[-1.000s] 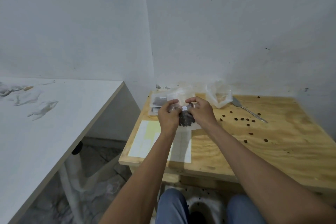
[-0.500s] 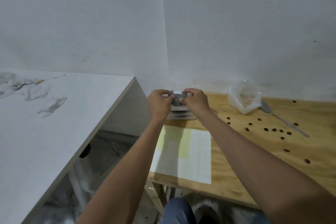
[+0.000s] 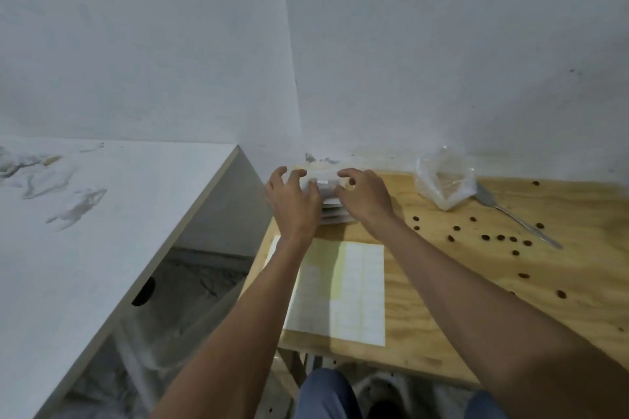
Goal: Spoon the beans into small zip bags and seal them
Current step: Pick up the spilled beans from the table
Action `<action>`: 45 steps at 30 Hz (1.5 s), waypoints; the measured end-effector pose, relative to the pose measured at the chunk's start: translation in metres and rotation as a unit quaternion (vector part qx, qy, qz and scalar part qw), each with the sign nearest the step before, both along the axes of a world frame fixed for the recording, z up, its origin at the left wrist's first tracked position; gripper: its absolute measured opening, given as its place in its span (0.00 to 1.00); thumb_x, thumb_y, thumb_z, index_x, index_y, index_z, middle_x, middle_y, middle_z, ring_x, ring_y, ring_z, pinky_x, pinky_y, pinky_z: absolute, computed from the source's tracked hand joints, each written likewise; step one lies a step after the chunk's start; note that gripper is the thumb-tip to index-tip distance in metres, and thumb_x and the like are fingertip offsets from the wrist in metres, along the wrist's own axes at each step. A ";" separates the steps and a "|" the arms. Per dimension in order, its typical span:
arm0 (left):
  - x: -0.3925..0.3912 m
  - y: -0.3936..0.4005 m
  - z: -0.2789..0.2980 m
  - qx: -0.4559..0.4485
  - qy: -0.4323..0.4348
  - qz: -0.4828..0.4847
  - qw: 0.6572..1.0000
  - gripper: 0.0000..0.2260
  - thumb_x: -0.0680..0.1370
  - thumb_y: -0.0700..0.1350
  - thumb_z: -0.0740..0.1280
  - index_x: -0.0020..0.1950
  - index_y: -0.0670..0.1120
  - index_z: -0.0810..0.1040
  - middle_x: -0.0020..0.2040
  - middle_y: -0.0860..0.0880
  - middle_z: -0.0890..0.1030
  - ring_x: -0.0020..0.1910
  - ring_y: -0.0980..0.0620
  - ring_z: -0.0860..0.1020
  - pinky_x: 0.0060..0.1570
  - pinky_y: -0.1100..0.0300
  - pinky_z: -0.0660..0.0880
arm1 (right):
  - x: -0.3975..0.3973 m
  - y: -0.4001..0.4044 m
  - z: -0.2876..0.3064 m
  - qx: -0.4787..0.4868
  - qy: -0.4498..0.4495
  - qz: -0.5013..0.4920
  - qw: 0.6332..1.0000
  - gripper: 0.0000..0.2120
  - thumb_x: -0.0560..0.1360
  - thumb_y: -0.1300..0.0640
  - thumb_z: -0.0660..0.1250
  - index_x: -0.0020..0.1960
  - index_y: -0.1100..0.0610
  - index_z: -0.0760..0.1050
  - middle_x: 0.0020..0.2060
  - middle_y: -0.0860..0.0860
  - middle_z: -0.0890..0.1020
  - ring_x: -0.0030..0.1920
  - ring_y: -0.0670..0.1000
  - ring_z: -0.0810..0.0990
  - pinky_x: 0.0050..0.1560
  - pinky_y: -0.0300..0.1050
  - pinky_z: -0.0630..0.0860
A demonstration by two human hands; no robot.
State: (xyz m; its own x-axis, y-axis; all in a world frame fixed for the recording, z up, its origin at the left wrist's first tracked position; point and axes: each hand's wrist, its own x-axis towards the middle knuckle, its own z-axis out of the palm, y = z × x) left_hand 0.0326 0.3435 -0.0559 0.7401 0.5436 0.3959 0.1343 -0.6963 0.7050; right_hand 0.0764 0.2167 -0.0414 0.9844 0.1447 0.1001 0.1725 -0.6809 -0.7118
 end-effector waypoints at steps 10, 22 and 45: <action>-0.035 -0.100 -0.016 0.158 -0.028 -0.280 0.947 0.17 0.77 0.46 0.67 0.62 0.40 0.81 0.58 0.42 0.82 0.56 0.41 0.80 0.55 0.50 0.77 | -0.020 -0.111 0.012 -0.008 0.017 -0.100 0.995 0.07 0.77 0.64 0.69 0.48 0.55 0.85 0.48 0.54 0.86 0.38 0.51 0.83 0.34 0.40 0.77; -0.034 -0.109 -0.049 0.269 0.219 -0.289 0.892 0.48 0.75 0.75 0.51 0.83 0.42 0.53 0.83 0.43 0.53 0.82 0.47 0.49 0.79 0.44 0.46 | -0.035 -0.123 -0.024 -0.110 0.000 -0.075 0.991 0.05 0.76 0.60 0.74 0.50 0.59 0.87 0.46 0.54 0.88 0.48 0.54 0.86 0.52 0.46 0.82; -0.031 -0.107 -0.052 0.243 0.166 -0.273 0.916 0.47 0.70 0.77 0.53 0.76 0.43 0.66 0.80 0.44 0.63 0.80 0.46 0.58 0.77 0.44 0.55 | -0.015 -0.130 -0.014 0.100 0.092 -0.155 0.979 0.15 0.80 0.61 0.57 0.52 0.62 0.82 0.41 0.55 0.79 0.38 0.53 0.75 0.36 0.47 0.69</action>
